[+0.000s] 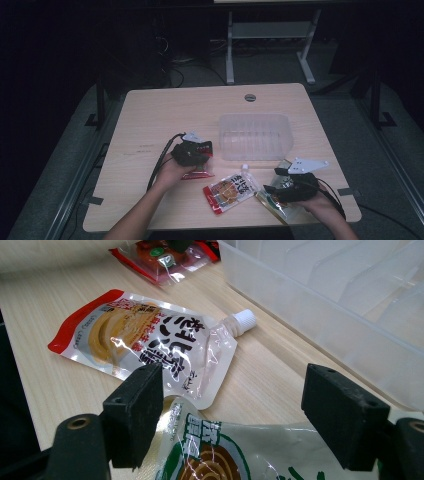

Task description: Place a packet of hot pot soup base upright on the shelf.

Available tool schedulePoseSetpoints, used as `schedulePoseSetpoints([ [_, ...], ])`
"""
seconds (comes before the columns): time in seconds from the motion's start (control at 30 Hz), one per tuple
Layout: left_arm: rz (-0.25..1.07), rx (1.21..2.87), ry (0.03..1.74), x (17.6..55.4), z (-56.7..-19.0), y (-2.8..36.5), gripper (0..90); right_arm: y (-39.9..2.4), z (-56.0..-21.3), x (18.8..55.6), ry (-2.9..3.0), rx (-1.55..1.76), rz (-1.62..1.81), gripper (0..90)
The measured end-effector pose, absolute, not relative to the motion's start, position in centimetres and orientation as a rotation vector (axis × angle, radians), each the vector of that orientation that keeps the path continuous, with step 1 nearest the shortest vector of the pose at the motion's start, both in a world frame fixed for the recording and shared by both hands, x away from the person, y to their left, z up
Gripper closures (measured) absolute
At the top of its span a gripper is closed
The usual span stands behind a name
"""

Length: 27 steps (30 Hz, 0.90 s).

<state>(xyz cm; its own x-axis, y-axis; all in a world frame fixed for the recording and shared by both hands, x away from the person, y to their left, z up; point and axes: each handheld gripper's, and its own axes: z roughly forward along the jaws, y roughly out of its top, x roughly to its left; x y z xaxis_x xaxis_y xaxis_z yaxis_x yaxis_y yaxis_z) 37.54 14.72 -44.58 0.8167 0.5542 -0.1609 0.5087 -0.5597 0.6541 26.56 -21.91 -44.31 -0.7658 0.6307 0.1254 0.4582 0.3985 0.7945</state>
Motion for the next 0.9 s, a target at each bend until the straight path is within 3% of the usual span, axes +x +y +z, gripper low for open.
schedulePoseSetpoints([
  [0.47, 0.050, 2.275, 0.821, 35.6, -43.9, 18.7, 89.8, -21.7, -44.4, 26.6, 2.462, 0.967, 1.297, 24.4],
  [0.7, 0.026, 2.264, 0.766, 35.0, -43.6, 17.1, 89.7, -21.5, -44.4, 26.6, 2.464, 0.967, 1.295, 24.4],
  [0.9, 0.010, 2.351, 0.722, 34.4, -44.3, 15.8, 89.7, -21.7, -44.4, 26.5, 2.460, 0.970, 1.298, 24.4],
])
